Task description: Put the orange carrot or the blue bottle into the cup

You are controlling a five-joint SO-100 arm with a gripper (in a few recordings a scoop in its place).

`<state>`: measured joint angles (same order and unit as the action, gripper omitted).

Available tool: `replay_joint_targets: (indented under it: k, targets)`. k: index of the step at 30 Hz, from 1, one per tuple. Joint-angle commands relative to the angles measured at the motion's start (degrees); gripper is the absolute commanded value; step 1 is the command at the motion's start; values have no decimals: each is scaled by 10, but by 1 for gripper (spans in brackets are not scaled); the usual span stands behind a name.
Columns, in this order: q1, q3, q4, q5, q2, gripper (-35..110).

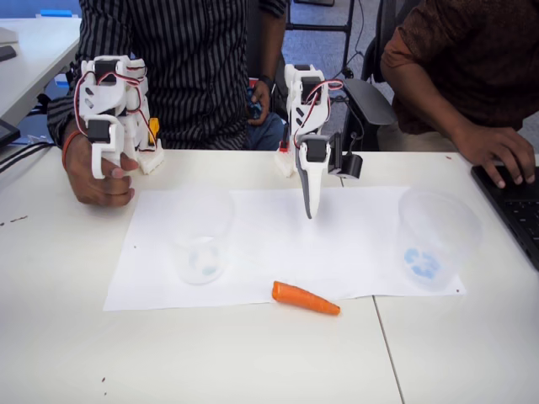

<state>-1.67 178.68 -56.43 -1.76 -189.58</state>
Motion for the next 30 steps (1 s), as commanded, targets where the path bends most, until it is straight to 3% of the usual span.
replay_joint_targets:
  k: [1, 18, 23, 30]
  targets:
    - [-2, 2, 10, -2, -28, 13]
    - [1, -41, 3, -1, -25, 13]
    - [48, -92, 2, 11, -19, 13]
    - [112, -120, 11, 16, -19, 27]
